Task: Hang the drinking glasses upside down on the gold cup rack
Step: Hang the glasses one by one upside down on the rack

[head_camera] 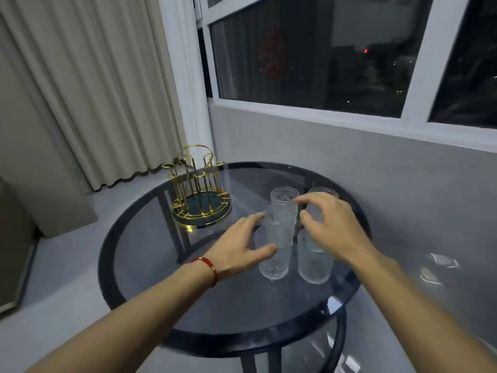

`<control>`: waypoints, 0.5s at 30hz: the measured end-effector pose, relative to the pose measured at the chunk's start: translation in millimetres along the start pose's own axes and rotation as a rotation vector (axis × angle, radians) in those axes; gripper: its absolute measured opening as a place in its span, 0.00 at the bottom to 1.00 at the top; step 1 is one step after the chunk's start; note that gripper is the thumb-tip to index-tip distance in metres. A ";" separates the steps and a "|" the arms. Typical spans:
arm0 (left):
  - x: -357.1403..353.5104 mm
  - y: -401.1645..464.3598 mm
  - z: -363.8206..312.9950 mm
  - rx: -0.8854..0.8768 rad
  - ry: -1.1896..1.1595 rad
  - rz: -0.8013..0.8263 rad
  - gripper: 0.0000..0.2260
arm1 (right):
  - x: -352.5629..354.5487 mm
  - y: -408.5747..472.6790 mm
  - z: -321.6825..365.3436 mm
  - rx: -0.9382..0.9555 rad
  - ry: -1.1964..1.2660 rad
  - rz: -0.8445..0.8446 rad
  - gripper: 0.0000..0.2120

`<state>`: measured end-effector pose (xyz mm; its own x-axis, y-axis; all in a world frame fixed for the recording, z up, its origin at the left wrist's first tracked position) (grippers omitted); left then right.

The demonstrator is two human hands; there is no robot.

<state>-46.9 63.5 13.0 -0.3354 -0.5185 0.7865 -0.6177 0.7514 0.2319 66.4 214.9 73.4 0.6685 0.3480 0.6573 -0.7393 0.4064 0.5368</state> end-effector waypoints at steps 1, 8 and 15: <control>-4.9 -2.8 -3.1 -0.005 -0.029 -0.003 0.42 | 0.2 -10.4 1.1 0.013 0.037 -0.027 0.15; -34.5 4.2 8.0 0.006 -0.174 -0.139 0.47 | -13.6 -14.0 12.1 0.070 0.142 -0.100 0.14; -1.8 13.6 38.5 0.133 -0.329 -0.247 0.46 | -36.6 -6.8 21.0 0.019 0.298 -0.051 0.13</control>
<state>-82.1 58.9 -7.3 -0.3619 -0.7948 0.4872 -0.7867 0.5407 0.2978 45.2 181.6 56.8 0.6968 0.5610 0.4468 -0.7038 0.4149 0.5767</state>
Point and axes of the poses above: each hand's wrist, its own y-axis towards the middle knuckle, its own x-axis out of the back of the hand, z = x × y, the point moved 8 cm from there along y, towards the middle knuckle, and after that the axes turned 5 degrees about -z, right-handed, at the moved point
